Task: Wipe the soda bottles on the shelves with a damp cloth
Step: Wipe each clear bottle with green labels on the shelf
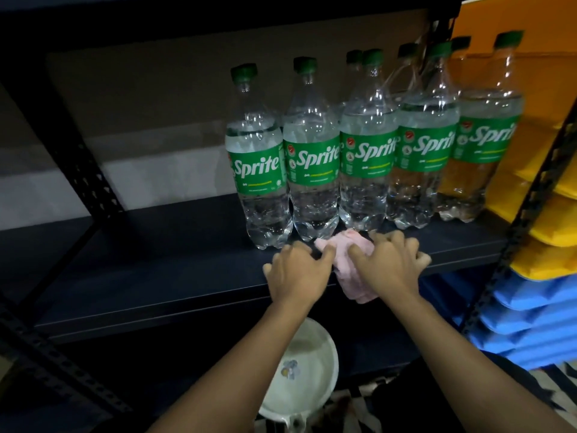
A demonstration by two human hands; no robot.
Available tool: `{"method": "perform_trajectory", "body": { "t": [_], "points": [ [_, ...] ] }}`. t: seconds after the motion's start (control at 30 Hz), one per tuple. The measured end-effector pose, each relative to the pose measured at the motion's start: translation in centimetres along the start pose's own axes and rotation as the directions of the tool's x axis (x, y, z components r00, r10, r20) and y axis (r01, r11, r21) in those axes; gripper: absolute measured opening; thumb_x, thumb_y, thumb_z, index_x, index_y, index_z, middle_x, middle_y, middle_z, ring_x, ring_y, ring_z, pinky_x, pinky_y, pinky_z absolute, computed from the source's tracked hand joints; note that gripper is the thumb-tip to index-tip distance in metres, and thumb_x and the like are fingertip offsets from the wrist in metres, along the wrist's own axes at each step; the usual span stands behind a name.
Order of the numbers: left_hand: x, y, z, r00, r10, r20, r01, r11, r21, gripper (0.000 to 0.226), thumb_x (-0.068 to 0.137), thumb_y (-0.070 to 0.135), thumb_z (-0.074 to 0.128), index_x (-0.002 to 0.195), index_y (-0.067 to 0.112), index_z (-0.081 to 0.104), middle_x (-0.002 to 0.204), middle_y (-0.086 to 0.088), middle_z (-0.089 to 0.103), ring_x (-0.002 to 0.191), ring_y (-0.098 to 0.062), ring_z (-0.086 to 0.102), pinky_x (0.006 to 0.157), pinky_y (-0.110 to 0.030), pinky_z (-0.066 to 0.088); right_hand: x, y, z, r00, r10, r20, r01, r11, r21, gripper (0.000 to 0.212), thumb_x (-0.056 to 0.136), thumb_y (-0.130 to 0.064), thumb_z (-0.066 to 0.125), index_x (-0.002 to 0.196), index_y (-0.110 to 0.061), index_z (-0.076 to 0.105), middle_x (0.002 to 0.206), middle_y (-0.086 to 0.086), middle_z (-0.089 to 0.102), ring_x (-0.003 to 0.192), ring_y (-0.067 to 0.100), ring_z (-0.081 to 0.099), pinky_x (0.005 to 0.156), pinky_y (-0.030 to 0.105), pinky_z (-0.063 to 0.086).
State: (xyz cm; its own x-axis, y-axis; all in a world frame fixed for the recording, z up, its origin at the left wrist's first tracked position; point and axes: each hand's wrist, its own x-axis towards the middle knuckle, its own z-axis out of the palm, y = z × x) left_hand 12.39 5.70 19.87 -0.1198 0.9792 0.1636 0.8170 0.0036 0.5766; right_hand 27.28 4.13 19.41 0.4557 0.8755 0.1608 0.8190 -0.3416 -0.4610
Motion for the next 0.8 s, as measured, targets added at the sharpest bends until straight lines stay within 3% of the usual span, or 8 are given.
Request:
{"method": "perform_trajectory", "body": {
  "t": [0.17, 0.4, 0.5, 0.6, 0.73, 0.8],
  "points": [
    [0.8, -0.7, -0.2, 0.958, -0.181, -0.223, 0.088, 0.924, -0.372, 0.073, 0.093, 0.050, 0.072, 0.139, 0.002, 0.042, 0.136, -0.012, 0.035, 0.118, -0.041, 0.054, 0.105, -0.049, 0.046, 0.7, 0.1, 0.2, 1.000, -0.011, 0.000, 0.011, 1.000, 0.002, 0.053, 0.093, -0.061, 0.053, 0.133, -0.028, 0.066, 0.135, 0.007, 0.051, 0.128, 0.032, 0.037, 0.105, 0.046, 0.025],
    [0.9, -1.7, -0.6, 0.983, -0.100, -0.155, 0.041, 0.938, -0.344, 0.074, 0.096, 0.050, 0.068, 0.148, 0.005, 0.041, 0.139, -0.005, 0.031, 0.112, -0.034, 0.060, 0.098, -0.042, 0.050, 1.2, -0.5, 0.5, 0.999, 0.002, 0.034, -0.003, 1.000, 0.005, 0.054, 0.091, -0.064, 0.053, 0.134, -0.033, 0.064, 0.136, 0.006, 0.052, 0.129, 0.031, 0.038, 0.105, 0.045, 0.026],
    [-0.1, -1.9, -0.7, 0.991, -0.001, -0.132, -0.044, 0.939, -0.341, 0.050, 0.097, 0.045, 0.068, 0.134, 0.014, 0.056, 0.130, 0.001, 0.046, 0.113, -0.024, 0.061, 0.101, -0.037, 0.048, 1.3, -1.0, -0.2, 0.995, -0.013, 0.095, 0.007, 0.998, 0.055, 0.041, 0.093, -0.055, 0.057, 0.126, -0.033, 0.068, 0.128, 0.003, 0.062, 0.126, 0.029, 0.046, 0.102, 0.042, 0.028],
    [-1.8, -2.2, -0.9, 0.989, 0.129, -0.071, -0.147, 0.907, -0.394, 0.022, 0.094, 0.039, 0.072, 0.109, 0.028, 0.061, 0.114, 0.009, 0.059, 0.091, -0.012, 0.065, 0.083, -0.028, 0.051, 0.0, -1.6, -0.7, 0.979, -0.128, 0.160, 0.084, 0.962, 0.259, 0.014, 0.092, -0.042, 0.067, 0.104, -0.035, 0.066, 0.100, -0.007, 0.068, 0.109, 0.021, 0.058, 0.098, 0.037, 0.033],
    [-3.9, -4.6, -2.3, 0.985, 0.135, -0.109, -0.171, 0.859, -0.482, 0.027, 0.089, 0.031, 0.080, 0.106, 0.033, 0.058, 0.110, 0.010, 0.059, 0.082, -0.008, 0.065, 0.074, -0.019, 0.052, -3.6, -1.9, 0.0, 0.910, -0.395, 0.124, 0.268, 0.791, 0.549, 0.014, 0.088, -0.029, 0.076, 0.094, -0.025, 0.064, 0.098, -0.004, 0.066, 0.087, 0.010, 0.062, 0.076, 0.023, 0.046],
    [-5.3, -6.9, -2.7, 0.975, 0.122, -0.188, -0.197, 0.867, -0.458, 0.028, 0.086, 0.021, 0.082, 0.093, 0.031, 0.057, 0.096, 0.006, 0.058, 0.076, -0.007, 0.060, 0.070, -0.018, 0.049, -5.1, -1.5, 1.2, 0.878, -0.446, 0.174, 0.259, 0.748, 0.611, 0.014, 0.089, -0.023, 0.076, 0.093, -0.023, 0.063, 0.096, -0.003, 0.065, 0.082, 0.007, 0.061, 0.072, 0.020, 0.045]
  ]
}}
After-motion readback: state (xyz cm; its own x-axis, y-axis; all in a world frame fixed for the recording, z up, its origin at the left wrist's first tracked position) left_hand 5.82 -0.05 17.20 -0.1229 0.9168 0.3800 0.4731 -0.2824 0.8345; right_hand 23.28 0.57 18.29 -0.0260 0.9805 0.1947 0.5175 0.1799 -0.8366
